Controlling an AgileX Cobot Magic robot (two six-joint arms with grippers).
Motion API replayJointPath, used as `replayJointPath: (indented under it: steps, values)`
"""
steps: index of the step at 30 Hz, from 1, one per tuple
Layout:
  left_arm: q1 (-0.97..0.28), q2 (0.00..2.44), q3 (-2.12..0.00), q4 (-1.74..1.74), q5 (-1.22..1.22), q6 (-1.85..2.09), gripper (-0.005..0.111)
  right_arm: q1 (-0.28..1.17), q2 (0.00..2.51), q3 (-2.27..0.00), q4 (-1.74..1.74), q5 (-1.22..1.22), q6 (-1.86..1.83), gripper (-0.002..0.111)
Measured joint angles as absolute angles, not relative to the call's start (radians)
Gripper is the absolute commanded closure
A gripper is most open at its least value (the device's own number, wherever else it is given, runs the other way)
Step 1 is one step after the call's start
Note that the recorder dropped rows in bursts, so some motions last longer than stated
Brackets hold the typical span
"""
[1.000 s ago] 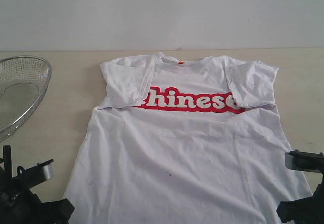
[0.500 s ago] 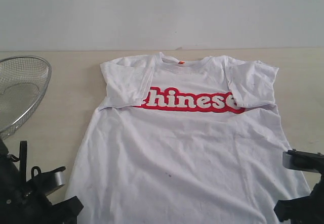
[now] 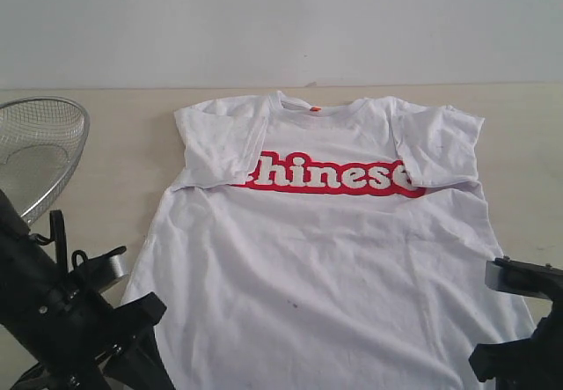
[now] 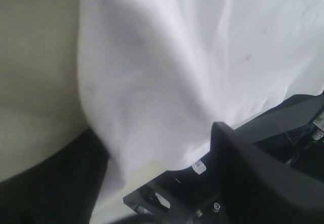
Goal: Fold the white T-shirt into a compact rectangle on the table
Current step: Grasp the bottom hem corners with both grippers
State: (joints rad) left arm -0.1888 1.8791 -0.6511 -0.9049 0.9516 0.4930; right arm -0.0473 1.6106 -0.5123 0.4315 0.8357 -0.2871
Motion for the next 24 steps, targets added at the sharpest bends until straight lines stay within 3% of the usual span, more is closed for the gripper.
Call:
replayJointPath:
  steps: [24]
  values:
    - [-0.28, 1.879, -0.734, -0.917, 0.89, 0.494, 0.05, -0.047, 1.612, -0.512, 0.44, 0.836, -0.295, 0.058]
